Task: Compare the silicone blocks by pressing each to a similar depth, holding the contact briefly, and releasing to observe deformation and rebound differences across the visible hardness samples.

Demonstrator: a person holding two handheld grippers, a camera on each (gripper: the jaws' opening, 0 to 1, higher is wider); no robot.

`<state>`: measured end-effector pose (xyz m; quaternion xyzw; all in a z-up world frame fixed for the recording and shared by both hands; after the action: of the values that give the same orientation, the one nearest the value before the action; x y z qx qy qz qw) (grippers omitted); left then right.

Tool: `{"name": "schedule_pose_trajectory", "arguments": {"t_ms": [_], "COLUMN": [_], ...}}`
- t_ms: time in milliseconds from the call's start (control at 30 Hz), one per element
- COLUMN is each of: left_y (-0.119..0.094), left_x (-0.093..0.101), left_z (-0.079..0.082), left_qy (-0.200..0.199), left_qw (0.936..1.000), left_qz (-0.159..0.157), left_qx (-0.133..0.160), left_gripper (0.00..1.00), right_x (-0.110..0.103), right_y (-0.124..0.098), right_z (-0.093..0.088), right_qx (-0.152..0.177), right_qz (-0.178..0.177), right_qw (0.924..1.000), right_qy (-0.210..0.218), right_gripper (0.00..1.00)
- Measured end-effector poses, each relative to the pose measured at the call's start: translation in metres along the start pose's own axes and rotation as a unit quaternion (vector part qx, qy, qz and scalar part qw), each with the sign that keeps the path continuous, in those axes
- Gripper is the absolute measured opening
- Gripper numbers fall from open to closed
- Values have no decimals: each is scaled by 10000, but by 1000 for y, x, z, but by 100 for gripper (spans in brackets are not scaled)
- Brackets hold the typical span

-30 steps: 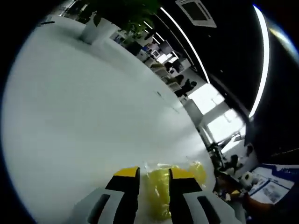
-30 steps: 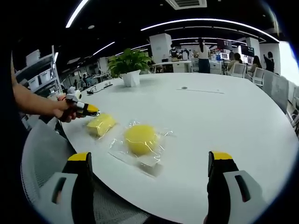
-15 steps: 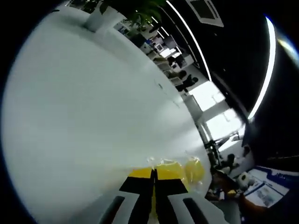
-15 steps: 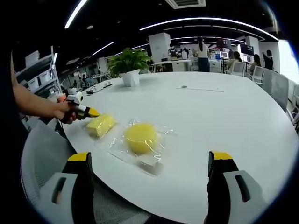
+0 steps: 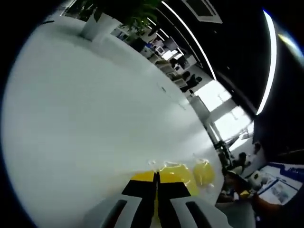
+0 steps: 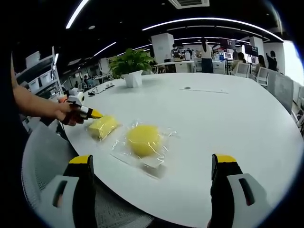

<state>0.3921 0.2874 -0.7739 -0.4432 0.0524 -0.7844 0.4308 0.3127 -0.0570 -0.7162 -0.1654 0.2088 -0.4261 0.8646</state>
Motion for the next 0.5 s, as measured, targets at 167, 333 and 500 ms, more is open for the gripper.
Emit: {"name": "schedule_pose_trajectory", "arguments": {"t_ms": [167,333,500], "left_y": [-2,-3,-7], "left_x": [3,15,23], "left_z": [2,15,21], "left_qy": [-540,-448,-403], "left_qw": [9985,9982,9982], "left_qz": [-65,-353,-375], "left_qx": [-117,193,246], "left_gripper": [0,0,0], "right_x": [-1,1,1], "right_y": [1,3,2], "right_z": [1,3,10], "right_qx": [3,24,107], "right_qz": [17,34,36], "right_qw": [10000,10000,9999], "right_qy": [-9,-30,-16], "right_gripper": [96,96,96]}}
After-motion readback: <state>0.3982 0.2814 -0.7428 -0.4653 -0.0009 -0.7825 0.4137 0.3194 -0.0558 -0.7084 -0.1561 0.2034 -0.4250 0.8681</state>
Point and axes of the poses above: the point that each gripper's makers call its tool centre point, and the gripper's own axes: y roughly forward along the fingers, x roughly to its right, z roughly out of its top, the point moved 2 cm from there along -y, roughly backward along the fingers, and after that the axes turned 3 degrees about y, right-handed, at the moved point
